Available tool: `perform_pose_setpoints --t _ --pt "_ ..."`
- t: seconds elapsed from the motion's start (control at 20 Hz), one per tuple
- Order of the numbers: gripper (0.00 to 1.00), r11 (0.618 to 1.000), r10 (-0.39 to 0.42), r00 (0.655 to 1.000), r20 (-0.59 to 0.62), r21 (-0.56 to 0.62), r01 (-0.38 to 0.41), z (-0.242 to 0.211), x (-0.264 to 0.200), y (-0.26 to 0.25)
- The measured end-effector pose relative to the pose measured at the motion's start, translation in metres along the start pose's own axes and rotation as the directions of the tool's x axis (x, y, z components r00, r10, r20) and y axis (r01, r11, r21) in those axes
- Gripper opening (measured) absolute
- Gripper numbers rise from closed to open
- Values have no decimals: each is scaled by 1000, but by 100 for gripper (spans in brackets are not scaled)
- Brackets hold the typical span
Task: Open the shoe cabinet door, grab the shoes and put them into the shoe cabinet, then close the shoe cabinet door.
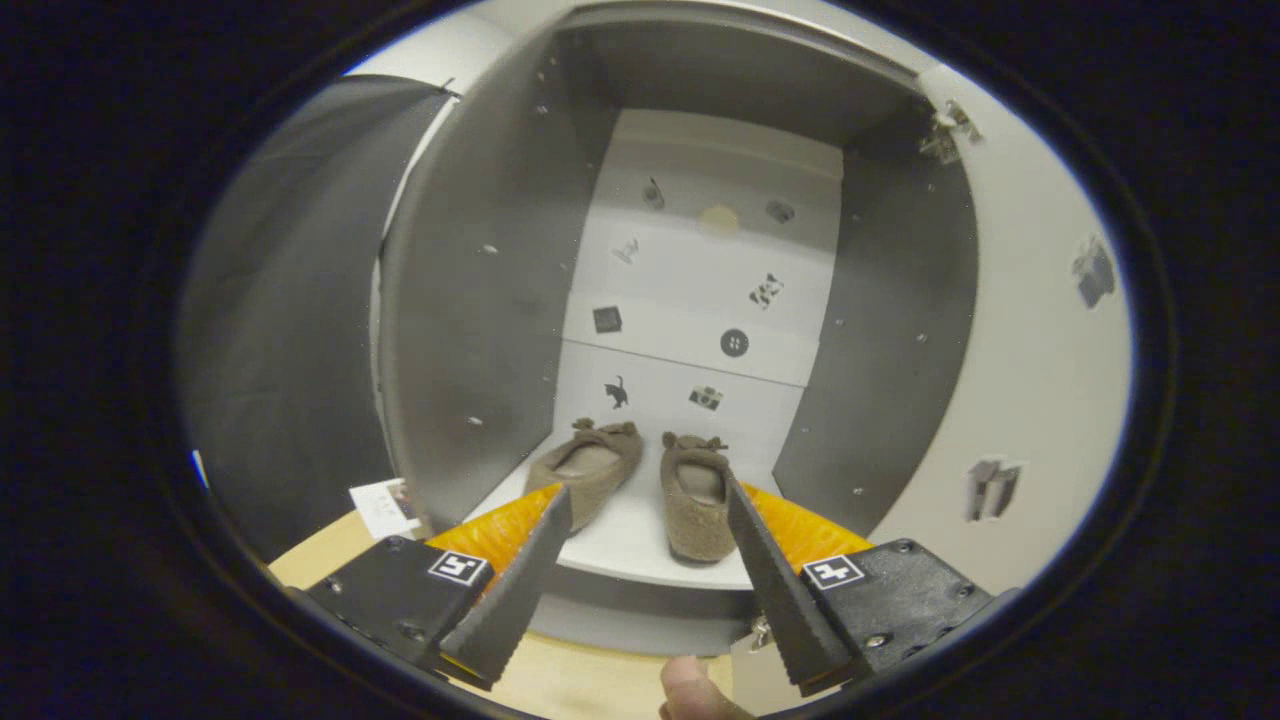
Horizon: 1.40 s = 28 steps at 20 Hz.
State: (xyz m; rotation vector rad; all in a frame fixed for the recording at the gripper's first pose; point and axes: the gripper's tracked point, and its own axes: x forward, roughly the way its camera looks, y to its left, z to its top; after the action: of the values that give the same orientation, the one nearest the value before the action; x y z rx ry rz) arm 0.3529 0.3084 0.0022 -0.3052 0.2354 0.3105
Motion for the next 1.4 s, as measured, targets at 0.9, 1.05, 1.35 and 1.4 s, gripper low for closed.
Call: perform_pose_setpoints --t 0.9,1.05,1.35,1.4 --pt "100 977 -187 939 289 -42 208 35 -356 -111" --pt "100 974 -210 934 290 -17 225 20 -392 -142" --pt "100 948 -314 907 280 37 317 -9 -441 -222" --pt "100 942 -334 903 269 58 331 -12 -443 -236"
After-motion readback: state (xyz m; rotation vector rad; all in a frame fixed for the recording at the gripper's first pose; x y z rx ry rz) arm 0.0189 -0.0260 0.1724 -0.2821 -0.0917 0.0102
